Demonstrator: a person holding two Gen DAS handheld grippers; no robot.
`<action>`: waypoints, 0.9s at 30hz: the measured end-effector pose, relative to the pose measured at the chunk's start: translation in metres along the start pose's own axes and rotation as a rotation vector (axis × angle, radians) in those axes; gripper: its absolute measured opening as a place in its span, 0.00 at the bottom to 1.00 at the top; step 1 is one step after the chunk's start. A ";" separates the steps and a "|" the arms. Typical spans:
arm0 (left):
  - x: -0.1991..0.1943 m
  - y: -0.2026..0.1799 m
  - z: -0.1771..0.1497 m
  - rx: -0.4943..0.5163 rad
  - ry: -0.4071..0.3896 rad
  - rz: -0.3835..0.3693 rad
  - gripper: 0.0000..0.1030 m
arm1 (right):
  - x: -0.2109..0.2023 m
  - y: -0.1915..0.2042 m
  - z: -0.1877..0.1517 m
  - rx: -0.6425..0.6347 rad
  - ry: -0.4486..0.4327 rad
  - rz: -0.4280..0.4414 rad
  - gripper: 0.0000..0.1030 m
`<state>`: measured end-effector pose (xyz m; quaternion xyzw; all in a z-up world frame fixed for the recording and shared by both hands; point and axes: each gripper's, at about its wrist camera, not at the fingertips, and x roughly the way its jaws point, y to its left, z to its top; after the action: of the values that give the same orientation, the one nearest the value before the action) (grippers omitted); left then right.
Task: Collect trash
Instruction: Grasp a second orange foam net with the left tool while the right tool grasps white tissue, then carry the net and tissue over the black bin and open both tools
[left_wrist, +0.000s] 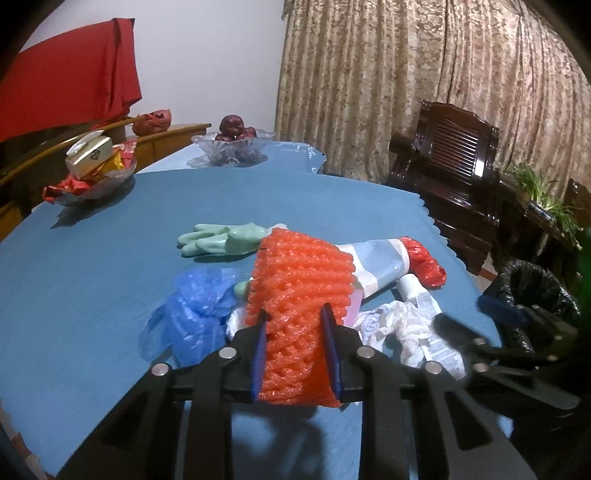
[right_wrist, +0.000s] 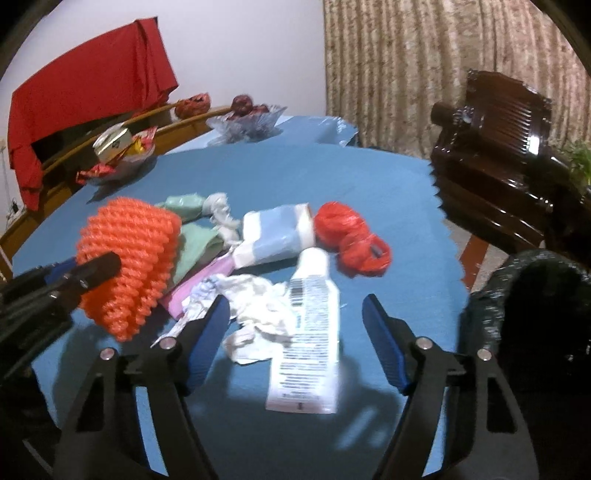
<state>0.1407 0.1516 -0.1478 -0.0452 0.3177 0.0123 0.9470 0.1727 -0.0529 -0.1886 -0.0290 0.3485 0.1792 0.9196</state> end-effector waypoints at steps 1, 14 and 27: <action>-0.001 0.001 0.000 -0.001 0.000 0.003 0.26 | 0.004 0.002 -0.001 -0.003 0.008 0.005 0.64; -0.002 0.004 0.000 -0.006 -0.001 0.004 0.26 | 0.033 0.024 -0.004 -0.057 0.125 0.090 0.09; -0.018 -0.007 0.001 0.006 -0.026 -0.010 0.26 | -0.018 0.005 0.013 -0.021 0.007 0.103 0.08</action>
<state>0.1273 0.1447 -0.1357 -0.0438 0.3053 0.0072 0.9512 0.1669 -0.0516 -0.1666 -0.0214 0.3508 0.2300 0.9075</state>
